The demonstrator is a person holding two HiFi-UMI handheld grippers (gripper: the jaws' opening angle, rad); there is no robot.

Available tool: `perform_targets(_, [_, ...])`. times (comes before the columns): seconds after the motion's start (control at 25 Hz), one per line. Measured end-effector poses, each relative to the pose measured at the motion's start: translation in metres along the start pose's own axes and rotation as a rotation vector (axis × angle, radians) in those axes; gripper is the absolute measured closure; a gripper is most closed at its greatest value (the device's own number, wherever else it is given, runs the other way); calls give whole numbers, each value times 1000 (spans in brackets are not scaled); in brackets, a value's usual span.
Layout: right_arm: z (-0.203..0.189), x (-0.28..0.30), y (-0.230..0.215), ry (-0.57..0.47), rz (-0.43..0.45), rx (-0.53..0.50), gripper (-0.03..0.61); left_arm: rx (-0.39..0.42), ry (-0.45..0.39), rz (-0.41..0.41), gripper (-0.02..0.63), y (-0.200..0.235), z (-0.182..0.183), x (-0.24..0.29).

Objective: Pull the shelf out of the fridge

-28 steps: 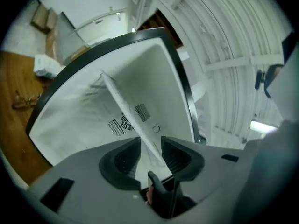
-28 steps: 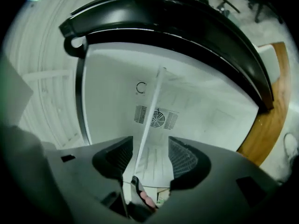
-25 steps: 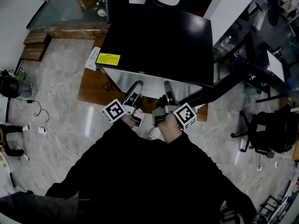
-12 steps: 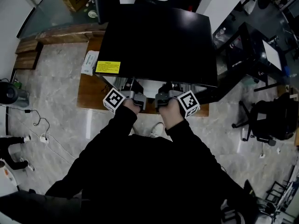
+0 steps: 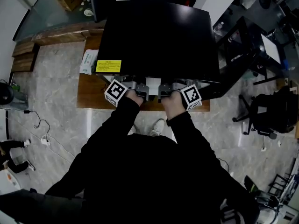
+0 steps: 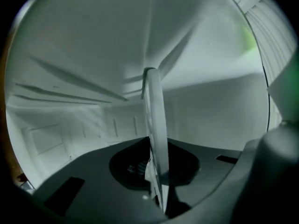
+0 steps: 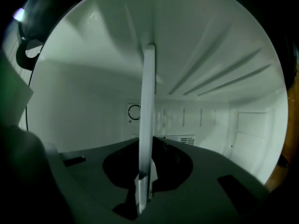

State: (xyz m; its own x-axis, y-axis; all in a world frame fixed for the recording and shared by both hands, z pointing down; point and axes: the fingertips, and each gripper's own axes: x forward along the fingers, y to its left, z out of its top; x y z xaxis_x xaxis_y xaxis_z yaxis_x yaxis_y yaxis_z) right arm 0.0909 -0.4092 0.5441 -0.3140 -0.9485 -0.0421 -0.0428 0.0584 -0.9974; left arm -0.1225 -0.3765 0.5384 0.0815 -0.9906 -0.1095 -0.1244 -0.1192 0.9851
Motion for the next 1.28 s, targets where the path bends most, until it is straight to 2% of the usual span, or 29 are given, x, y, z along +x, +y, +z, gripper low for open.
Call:
perform_targets(0.16, [-2,-7,0,4,-26,11,548,-11,7,13,578,-2,-2,-5])
perform_targets(0.4, [-4,-28,4,10,-11,-8,548,-17,23,9,578,-7,-7,-25])
perform_targets(0.84, [-21,-95,1,6,-23,-18,548,-20,39,-6,578,-9,-17,-93])
perform_targets(1.0, [-21,-109,3,-2,1,-15,548,-31,51,-3,578,-14,-21,-107])
perform_targets(1.16, [-27,-139,8,-4,-34,-18,548,-40,64,5,578,-19,-28,-134])
perform_targets(1.28, [-27,-149,7,-10,-12,-16,548,-42,74,4,578,-20,-31,-145])
